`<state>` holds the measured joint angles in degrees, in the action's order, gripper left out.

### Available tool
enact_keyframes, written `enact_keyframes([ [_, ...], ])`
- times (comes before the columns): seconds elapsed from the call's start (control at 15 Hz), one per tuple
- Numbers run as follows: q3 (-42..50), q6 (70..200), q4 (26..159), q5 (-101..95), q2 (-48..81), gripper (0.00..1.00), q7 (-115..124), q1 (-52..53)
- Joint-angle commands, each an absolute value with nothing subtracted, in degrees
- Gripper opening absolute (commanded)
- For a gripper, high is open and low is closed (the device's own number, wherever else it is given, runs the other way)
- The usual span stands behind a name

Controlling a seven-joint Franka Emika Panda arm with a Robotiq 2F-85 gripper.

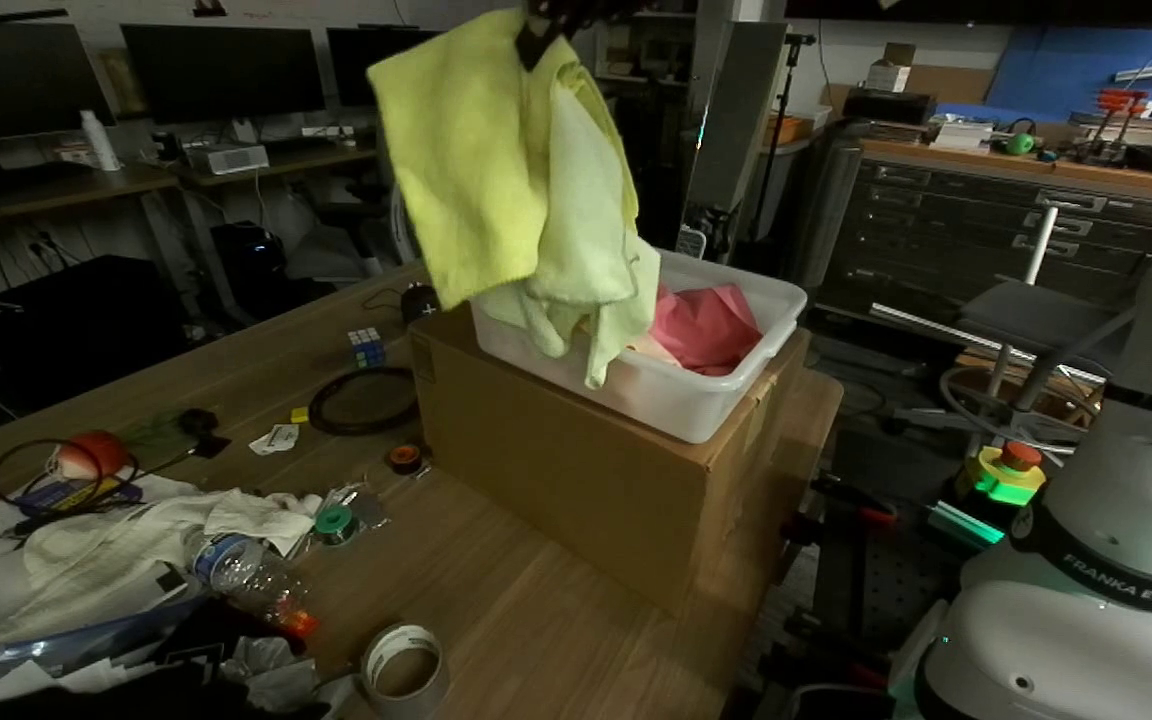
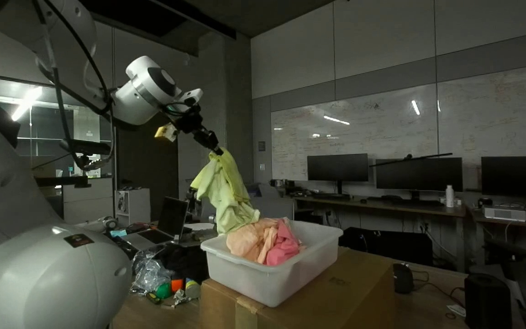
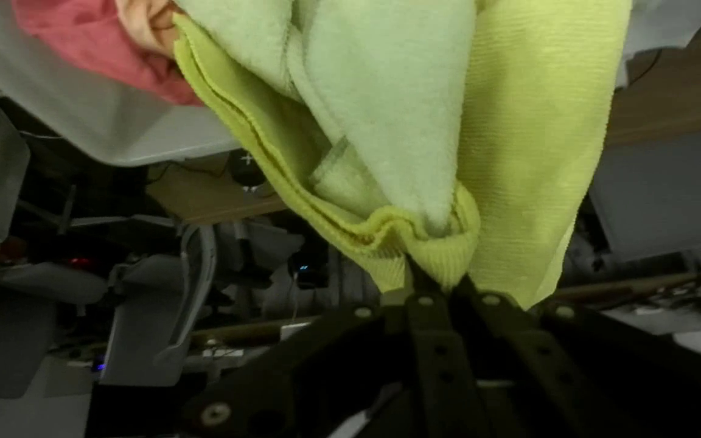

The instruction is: Pick the clothes from the container and put them on the table.

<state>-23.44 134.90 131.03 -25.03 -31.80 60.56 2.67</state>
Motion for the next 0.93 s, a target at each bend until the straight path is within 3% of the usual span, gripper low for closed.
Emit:
enact_keyframes([
  [0.0,-25.69,133.12,124.44,-20.87,-23.43,0.03,54.18,6.51],
  [0.6,-24.56,129.57,115.73,-8.65,-9.78,0.06,30.81,14.99],
  [0.67,-24.83,127.79,115.37,-9.61,-9.26,0.31,29.39,14.83],
  [0.73,-24.83,126.56,115.21,-10.25,-8.79,0.33,27.97,14.82],
  [0.87,-24.68,125.16,115.98,-11.92,-9.12,0.48,27.28,14.37],
])
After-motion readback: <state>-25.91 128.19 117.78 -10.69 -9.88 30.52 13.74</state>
